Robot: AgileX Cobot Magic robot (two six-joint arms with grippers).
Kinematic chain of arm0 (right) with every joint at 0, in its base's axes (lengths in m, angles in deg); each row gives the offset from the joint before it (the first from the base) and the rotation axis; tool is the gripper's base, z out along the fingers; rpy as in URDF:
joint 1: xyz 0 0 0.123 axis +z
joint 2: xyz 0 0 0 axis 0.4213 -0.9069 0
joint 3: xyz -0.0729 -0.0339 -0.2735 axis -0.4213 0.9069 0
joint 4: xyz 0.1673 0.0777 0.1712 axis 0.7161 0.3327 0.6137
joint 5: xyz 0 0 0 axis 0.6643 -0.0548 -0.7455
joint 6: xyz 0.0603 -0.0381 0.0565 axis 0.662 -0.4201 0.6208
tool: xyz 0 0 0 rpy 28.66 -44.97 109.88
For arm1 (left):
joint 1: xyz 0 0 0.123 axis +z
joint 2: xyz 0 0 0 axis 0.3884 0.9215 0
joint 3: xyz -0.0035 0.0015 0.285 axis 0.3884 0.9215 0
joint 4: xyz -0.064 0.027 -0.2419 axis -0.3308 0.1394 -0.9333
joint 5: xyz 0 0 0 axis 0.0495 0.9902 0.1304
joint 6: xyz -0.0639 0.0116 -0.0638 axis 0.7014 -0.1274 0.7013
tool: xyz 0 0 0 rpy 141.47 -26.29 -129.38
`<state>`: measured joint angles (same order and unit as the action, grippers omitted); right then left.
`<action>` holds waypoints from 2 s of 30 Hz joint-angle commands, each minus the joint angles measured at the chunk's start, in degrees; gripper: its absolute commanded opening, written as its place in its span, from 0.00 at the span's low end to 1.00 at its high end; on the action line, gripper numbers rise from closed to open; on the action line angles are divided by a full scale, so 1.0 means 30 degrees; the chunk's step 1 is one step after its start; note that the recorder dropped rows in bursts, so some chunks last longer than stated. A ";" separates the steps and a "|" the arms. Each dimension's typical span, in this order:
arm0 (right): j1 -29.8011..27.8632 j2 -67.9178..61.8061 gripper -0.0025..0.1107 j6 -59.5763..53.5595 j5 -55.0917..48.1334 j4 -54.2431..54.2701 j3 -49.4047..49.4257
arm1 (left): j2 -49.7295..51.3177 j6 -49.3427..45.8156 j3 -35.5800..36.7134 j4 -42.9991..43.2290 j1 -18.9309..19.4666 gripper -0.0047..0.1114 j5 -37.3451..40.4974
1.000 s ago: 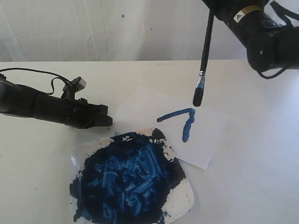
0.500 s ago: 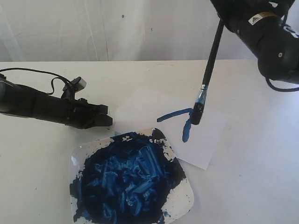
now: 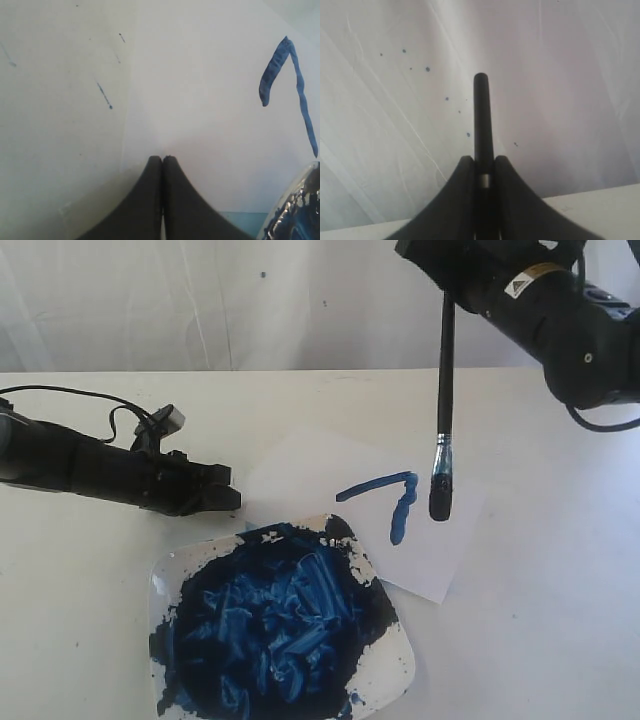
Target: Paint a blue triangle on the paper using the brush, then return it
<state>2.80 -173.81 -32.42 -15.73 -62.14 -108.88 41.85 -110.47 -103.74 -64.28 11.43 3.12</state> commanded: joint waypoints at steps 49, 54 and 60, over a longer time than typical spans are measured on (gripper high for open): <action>-0.2788 -0.8744 0.02 -0.8117 -0.4230 1.3418 -0.8174 | 0.0759 0.0502 0.0344 0.0350 -0.0121 0.04 -0.0624; -0.2788 -0.9894 0.02 0.2962 -0.0423 0.2595 -0.8174 | 0.0759 0.0502 0.0344 0.0350 -0.0121 0.04 -0.0624; -0.2788 -1.1558 0.02 0.9371 0.4100 -0.1501 -0.8174 | 0.0759 0.0502 0.0344 0.0350 -0.0121 0.04 -0.0624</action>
<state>-5.37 -206.62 -11.93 -8.69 -62.75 -133.17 41.85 -110.47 -103.74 -64.28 11.43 3.12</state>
